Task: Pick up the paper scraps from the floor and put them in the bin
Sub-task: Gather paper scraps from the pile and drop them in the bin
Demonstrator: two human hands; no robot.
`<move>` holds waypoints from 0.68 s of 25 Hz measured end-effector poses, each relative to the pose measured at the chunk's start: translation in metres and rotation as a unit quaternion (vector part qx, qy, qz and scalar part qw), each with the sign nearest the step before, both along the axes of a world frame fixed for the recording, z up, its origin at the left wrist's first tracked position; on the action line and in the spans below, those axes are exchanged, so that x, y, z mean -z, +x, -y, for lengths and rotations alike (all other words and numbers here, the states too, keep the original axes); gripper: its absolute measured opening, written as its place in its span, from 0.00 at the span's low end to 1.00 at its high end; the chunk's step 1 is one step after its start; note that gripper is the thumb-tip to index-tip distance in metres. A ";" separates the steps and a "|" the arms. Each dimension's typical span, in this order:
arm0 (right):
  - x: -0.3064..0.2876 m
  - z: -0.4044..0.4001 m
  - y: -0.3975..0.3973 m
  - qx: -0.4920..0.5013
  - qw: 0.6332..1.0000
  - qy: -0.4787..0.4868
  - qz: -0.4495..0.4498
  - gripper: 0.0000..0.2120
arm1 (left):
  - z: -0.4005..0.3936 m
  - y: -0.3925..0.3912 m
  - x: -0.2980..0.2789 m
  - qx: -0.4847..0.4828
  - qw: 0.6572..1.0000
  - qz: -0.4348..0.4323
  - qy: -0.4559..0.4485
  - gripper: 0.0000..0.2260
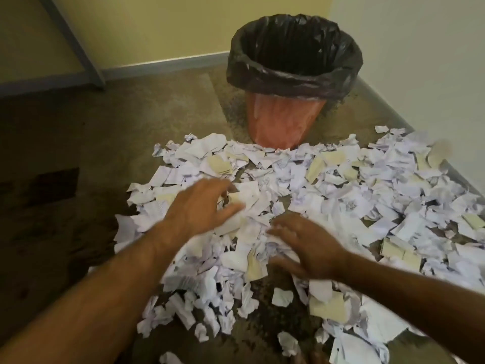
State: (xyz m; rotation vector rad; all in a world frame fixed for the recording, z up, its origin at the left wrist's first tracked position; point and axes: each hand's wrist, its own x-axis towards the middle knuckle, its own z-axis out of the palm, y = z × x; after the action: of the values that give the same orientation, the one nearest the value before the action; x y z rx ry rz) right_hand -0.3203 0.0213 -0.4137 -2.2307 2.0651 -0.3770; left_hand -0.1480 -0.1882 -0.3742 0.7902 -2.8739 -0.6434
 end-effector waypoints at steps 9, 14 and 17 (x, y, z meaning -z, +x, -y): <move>0.104 -0.091 0.062 -0.086 0.970 0.207 -0.097 0.29 | -0.113 0.203 0.104 0.082 0.989 0.101 -0.074 0.39; 0.119 -0.079 0.079 -0.081 0.989 0.116 -0.050 0.20 | -0.147 0.211 0.145 -0.037 0.986 0.152 -0.052 0.45; 0.126 -0.057 0.088 -0.050 0.996 0.077 -0.005 0.26 | -0.146 0.189 0.148 -0.110 0.979 0.154 -0.078 0.42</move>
State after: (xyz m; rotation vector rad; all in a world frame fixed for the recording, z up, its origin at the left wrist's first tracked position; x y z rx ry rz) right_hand -0.2325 0.0785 -0.5395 -2.2364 1.9074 -0.1916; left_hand 0.0412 -0.0424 -0.5218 1.2584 -2.9871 -0.2875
